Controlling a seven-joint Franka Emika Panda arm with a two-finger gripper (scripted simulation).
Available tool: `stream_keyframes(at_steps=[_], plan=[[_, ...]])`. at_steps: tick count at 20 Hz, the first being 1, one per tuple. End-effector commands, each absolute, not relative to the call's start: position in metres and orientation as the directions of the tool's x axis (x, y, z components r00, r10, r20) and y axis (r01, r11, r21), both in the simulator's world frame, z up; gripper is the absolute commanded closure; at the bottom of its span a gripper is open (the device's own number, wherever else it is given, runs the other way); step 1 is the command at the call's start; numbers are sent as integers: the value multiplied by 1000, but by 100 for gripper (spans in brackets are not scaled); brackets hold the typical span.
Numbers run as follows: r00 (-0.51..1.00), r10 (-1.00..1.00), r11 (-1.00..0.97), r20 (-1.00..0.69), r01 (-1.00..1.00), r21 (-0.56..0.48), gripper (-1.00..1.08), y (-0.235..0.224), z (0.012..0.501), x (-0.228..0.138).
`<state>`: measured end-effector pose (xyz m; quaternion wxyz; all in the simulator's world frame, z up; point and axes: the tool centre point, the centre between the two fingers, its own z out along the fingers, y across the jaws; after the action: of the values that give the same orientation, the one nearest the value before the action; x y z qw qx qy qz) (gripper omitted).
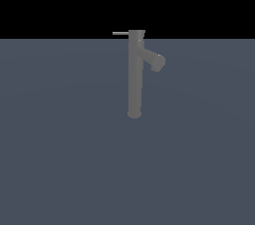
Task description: Turn on the faucet by rotating a designated handle.
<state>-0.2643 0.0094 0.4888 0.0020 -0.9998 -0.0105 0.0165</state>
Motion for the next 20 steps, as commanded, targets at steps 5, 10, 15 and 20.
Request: stream_keyframes(at_steps=[5,10,15,20], plan=[[999,22,-1000,-29,22,12,108,9,491,-263],[999,24,-999,-21,25,47,108,7,497,-261],[999,24,-999,-21,25,45,108,7,496,-259],[999,30,-999,-20,31,44,108,8,495,-247]])
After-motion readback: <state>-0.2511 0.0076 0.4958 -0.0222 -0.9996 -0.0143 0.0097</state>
